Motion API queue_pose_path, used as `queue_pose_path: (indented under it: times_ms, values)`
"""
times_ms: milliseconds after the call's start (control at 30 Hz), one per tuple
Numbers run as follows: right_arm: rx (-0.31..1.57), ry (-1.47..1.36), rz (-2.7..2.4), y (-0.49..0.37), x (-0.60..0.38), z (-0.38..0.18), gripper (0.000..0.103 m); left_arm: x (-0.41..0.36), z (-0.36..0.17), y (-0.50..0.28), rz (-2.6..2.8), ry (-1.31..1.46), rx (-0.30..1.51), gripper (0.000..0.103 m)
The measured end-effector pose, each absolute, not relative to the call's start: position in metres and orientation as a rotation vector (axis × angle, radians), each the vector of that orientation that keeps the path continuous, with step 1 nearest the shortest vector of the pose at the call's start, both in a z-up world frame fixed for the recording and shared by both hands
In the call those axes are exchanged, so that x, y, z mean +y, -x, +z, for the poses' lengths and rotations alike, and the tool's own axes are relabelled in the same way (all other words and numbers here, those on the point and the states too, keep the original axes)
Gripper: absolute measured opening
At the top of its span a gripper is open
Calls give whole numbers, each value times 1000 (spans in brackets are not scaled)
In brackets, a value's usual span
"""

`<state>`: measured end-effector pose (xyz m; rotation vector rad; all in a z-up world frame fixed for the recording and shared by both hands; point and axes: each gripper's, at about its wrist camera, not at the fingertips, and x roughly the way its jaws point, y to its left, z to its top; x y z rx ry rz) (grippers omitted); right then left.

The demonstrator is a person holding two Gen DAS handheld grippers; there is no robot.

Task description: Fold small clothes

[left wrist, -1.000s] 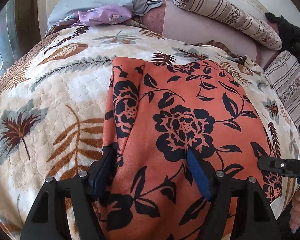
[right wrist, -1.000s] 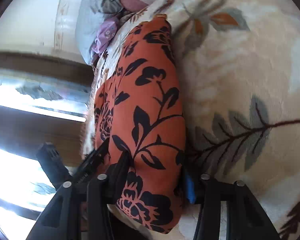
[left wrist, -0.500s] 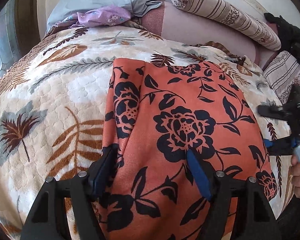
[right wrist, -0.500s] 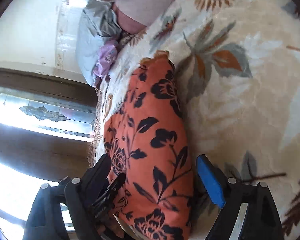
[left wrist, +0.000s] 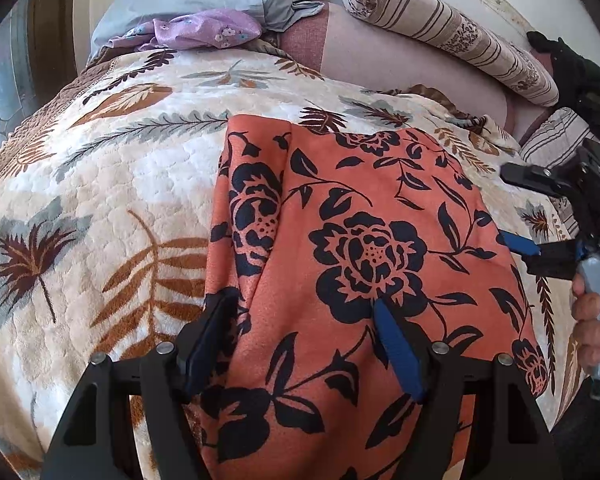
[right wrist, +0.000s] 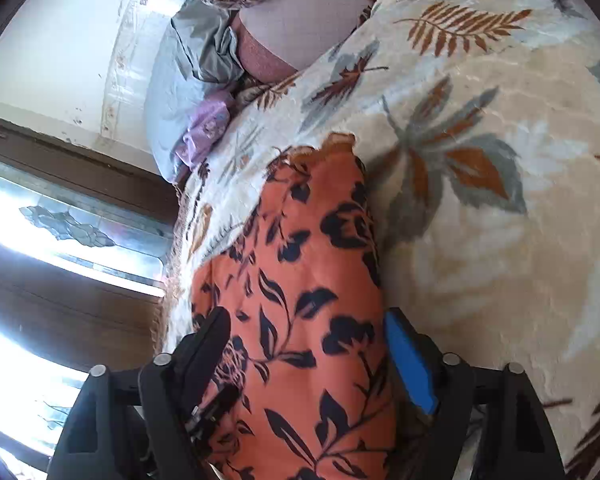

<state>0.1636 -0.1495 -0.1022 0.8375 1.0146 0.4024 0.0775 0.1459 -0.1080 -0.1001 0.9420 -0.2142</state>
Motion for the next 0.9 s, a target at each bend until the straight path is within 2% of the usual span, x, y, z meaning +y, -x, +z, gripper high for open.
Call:
queue_pose_path:
  times_ms: [67,100,133,167,200,267,300,333,433,500,633,867,900]
  values:
    - [1121,-841,354,-188,-146,-127,84,146,-108,-78,-218,101,942,76]
    - [1150,-862,356,-192,-142,-132,37,147,-108,-78,-221,103,942,76]
    - [1107,-785,339,-185,-137,-116,32,148,-108,-78,-224,108,941,76]
    - [1042,-636,325,-176,-122,-94,31,150,-108,-77,-226,113,940,76]
    - [997,-539,315,-168,-111,-83,31,151,-108,-77,-226,120,940,76]
    - [1066,-516,277,-174,-111,-100,31,152,-105,-79,-227,146,941,76]
    - [1089,-608,269,-179,-119,-111,40,154,-101,-79,-231,172,930,75]
    - [1091,-708,263,-177,-131,-116,59,160,-93,-76,-243,212,893,75]
    - [1041,-752,306,-161,-142,-104,78,190,-62,-59,-249,328,700,78]
    - [1057,-685,342,-152,-142,-98,80,209,-62,-65,-235,410,704,81]
    - [1095,-688,375,-136,-148,-107,80,231,-100,-99,-307,682,952,80]
    - [1137,-684,458,-125,-136,-118,80,225,-118,-126,-395,760,1106,79]
    - [1145,-694,464,-129,-134,-123,80,223,-130,-128,-350,729,1148,66]
